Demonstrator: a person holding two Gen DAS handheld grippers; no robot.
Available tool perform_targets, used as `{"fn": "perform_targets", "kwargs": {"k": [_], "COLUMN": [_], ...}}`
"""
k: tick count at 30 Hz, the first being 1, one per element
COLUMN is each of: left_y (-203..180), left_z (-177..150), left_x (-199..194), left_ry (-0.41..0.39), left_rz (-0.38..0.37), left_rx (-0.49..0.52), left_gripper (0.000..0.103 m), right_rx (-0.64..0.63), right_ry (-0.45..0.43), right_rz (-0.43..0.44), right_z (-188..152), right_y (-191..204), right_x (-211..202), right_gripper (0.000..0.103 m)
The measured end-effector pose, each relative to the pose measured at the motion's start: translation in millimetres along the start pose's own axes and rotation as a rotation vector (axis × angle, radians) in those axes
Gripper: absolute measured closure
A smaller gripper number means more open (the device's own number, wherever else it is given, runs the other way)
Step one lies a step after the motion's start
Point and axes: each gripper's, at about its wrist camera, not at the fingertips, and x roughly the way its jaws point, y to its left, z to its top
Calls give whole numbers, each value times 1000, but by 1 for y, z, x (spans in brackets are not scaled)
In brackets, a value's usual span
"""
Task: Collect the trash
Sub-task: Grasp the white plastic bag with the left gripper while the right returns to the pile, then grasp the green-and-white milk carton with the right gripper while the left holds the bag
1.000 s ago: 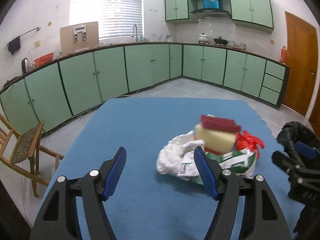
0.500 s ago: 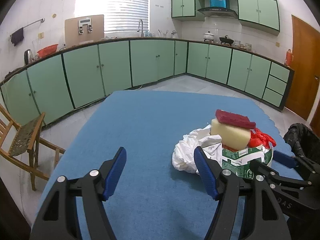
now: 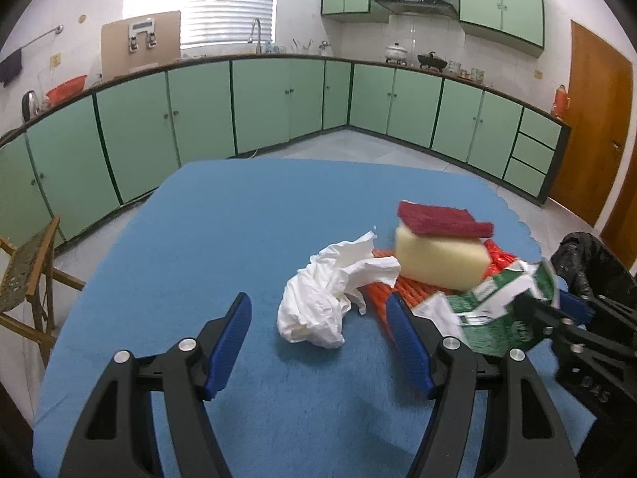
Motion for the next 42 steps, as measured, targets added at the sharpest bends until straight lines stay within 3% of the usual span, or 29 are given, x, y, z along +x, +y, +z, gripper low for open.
{"fn": "perform_targets", "kwargs": {"k": [6,8,9,13,42], "left_y": [-2,-1,0,2,-20], "left_z": [2,1,0,-1,6], "left_x": [23,33,37,35,-62], "left_ry": [53,87,105,100,-40], "left_rz": [38,38,36,20,-32], "left_rx": [3,-1,-7,-15,24], "left_gripper": [36,51,64,77,80], "right_rx": [20,12,7,10,8], "right_ry": [14,13,12,15,-85], "right_rz": [9,9,9,21,0], "right_z": [-3,-3,-2,-2,1], "right_y": [-10,-10,-9,-9,-29], "right_x": [5,5,5,5,-69], "right_gripper": [73,73,73,73,77]}}
